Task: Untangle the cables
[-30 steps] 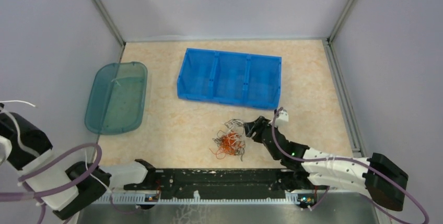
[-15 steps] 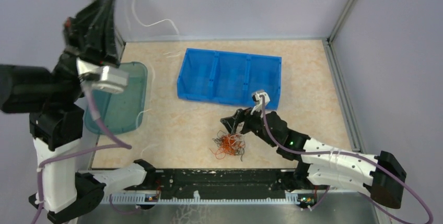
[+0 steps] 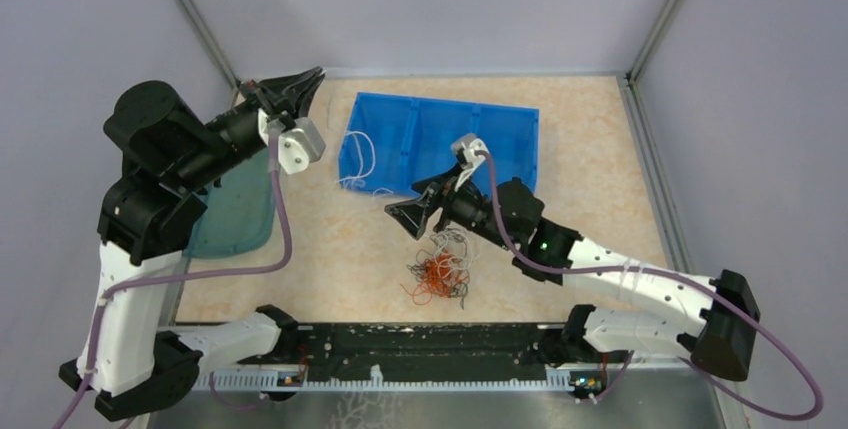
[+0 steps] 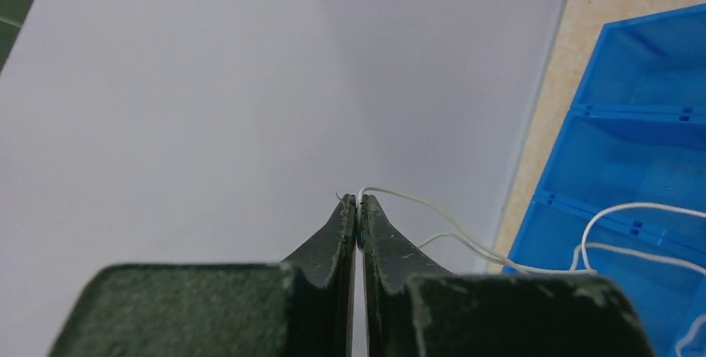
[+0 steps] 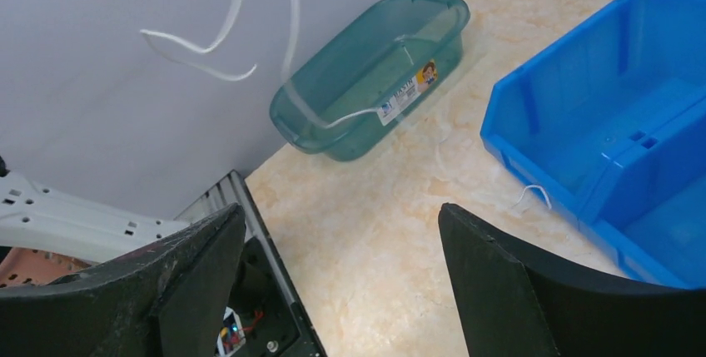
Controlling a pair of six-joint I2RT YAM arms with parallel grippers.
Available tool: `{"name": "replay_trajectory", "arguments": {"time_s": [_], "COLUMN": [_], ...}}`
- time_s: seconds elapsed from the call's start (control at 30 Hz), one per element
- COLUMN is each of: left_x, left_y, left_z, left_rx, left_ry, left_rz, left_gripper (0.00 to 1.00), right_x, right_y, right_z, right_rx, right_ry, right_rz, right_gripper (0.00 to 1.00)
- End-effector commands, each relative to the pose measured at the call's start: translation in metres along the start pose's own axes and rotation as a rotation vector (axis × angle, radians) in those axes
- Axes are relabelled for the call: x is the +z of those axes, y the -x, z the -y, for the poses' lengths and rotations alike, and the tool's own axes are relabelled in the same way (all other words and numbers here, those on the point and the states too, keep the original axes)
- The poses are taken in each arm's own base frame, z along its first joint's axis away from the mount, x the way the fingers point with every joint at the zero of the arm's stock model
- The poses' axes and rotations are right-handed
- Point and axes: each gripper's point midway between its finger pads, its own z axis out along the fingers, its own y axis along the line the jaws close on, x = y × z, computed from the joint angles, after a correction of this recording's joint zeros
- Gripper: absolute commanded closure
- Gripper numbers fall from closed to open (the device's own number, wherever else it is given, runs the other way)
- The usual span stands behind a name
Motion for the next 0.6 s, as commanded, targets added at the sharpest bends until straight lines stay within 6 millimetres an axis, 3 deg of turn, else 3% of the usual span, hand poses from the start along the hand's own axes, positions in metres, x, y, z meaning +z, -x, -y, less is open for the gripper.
{"name": "replay_trajectory", "arguments": {"time_s": [0.0, 0.07, 0.17, 0.3, 0.57], "left_x": [0.000, 0.003, 0.004, -0.003, 0.013], "left_y": [0.000, -0.003, -0.007, 0.004, 0.026], "left_z": [0.002, -0.006, -0.035, -0.073, -0.110], "left_rx": [-0.072, -0.054, -0.002, 0.114, 0.190], "left_ry": [0.033, 0.090, 0.279, 0.490, 0.559], "left_rz": [0.014, 0.014, 0.027, 0.079, 0.152], "left_gripper": [0.91, 0.93, 0.94, 0.95, 0.93], "right_x": [0.021, 0.028, 0.033, 0.029, 0.017], "right_y": [0.029, 0.025, 0.016, 0.007, -0.008], "right_z": [-0.016, -0.011, -0.003, 0.009, 0.026], "right_rx": [-0.049, -0.056, -0.054, -0.039, -0.015], "right_ry": [0.050, 0.030, -0.001, -0.048, -0.105], "right_rz": [0.063, 0.049, 0.029, 0.026, 0.028], "right_gripper": [0.14, 0.15, 0.15, 0.17, 0.20]}}
